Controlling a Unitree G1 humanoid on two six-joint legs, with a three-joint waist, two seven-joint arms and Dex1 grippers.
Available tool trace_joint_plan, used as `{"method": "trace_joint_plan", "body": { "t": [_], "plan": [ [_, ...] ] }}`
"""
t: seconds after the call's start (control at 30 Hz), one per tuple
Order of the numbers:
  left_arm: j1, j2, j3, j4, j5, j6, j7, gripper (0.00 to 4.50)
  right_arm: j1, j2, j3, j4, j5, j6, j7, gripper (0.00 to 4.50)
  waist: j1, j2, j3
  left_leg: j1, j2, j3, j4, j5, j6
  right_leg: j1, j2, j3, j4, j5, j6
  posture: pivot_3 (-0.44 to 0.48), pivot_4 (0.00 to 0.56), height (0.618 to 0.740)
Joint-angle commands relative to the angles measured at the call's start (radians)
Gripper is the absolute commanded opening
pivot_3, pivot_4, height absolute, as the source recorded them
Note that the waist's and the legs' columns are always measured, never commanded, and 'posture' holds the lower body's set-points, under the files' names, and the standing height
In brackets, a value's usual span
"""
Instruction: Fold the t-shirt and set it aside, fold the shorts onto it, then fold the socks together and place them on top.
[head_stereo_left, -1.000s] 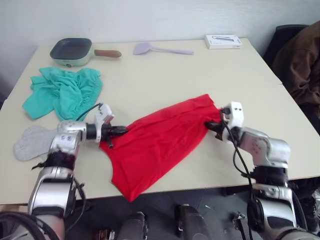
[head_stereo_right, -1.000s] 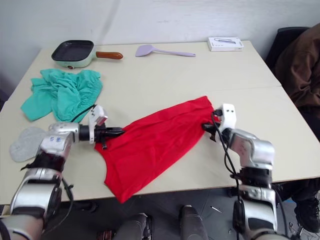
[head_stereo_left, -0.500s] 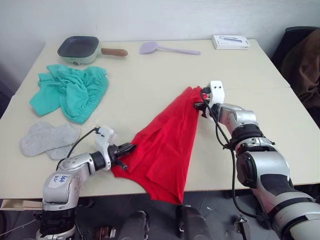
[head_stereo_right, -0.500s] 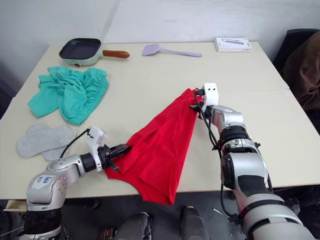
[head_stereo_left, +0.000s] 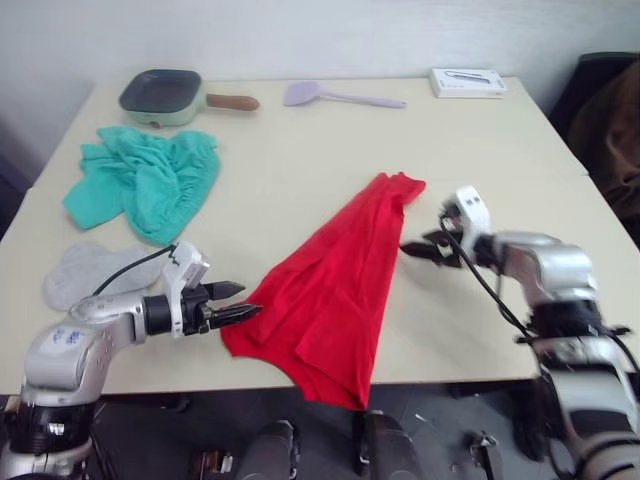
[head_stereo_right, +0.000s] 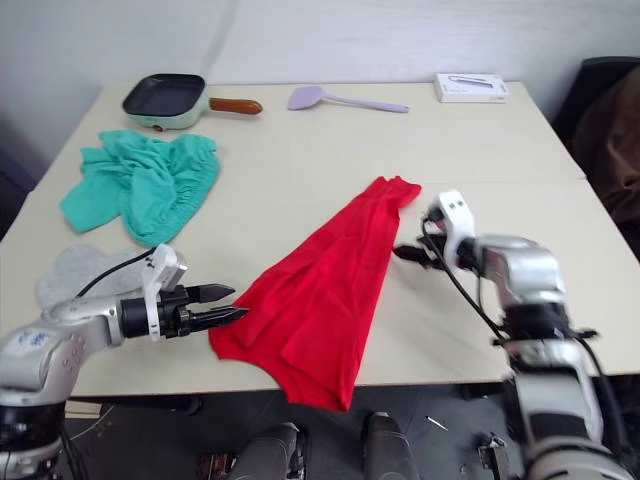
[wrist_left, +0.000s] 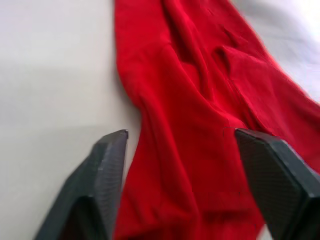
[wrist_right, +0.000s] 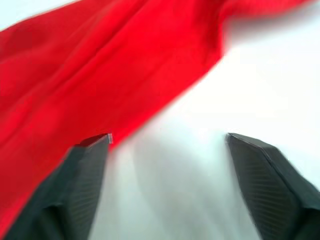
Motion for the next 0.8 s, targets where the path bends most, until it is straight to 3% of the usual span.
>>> {"method": "trace_joint_plan", "body": {
  "t": [0.03,0.2,0.33,0.53,0.7,0.77,0.8],
  "plan": [
    [-0.226,-0.016,-0.078,0.228,0.027,-0.038,-0.045,4.21,0.108,-0.089,-0.028,-0.312,0.181,0.193,0.088,4.49,0.011,0.001,0.0,0.0,-0.001,0.0,0.0,0.0,0.001,0.001,0.0,0.0,0.0,0.0,0.0,0.0,0.15,0.74],
    [-0.531,-0.14,-0.22,0.647,0.178,-0.205,-0.059,4.21,0.235,-0.101,-0.038,-0.483,0.298,0.349,0.044,4.49,0.011,0.0,0.0,0.0,-0.002,0.001,0.002,0.0,0.003,0.001,0.0,-0.001,0.0,0.001,0.002,0.0,0.15,0.74],
    [-0.651,-0.23,-0.318,0.875,0.302,-0.391,-0.085,4.21,0.262,-0.059,-0.015,-0.513,0.321,0.376,-0.022,4.49,0.005,-0.001,0.0,-0.001,-0.002,0.004,0.001,-0.001,0.003,-0.001,0.0,-0.002,0.002,0.002,0.002,0.0,0.15,0.74],
    [-0.789,-0.345,-0.317,1.176,0.397,-0.567,-0.016,4.21,0.26,0.012,0.019,-0.523,0.334,0.394,-0.1,4.49,0.005,-0.003,-0.001,-0.001,-0.001,0.004,0.002,-0.001,0.003,-0.001,0.001,-0.003,0.001,0.002,0.002,0.0,0.15,0.74],
    [-0.838,-0.388,-0.291,1.309,0.427,-0.631,-0.002,4.21,0.237,0.072,0.036,-0.501,0.337,0.393,-0.155,4.49,0.004,-0.005,-0.002,-0.001,0.0,0.004,0.002,-0.001,0.003,-0.001,0.001,-0.003,0.002,0.002,0.002,0.0,0.15,0.74],
    [-0.844,-0.402,-0.287,1.335,0.44,-0.65,-0.008,3.82,0.238,0.084,0.045,-0.486,0.33,0.385,-0.17,4.5,0.006,-0.005,-0.002,-0.001,0.0,0.003,0.003,-0.001,0.003,-0.001,0.001,-0.003,0.002,0.002,0.002,0.0,0.15,0.74],
    [-0.846,-0.408,-0.284,1.345,0.447,-0.658,-0.009,3.62,0.241,0.087,0.047,-0.479,0.327,0.384,-0.178,4.12,0.006,-0.006,-0.002,-0.001,-0.001,0.003,0.003,-0.001,0.003,-0.001,0.001,-0.003,0.002,0.002,0.002,0.0,0.15,0.74]
  ]
}}
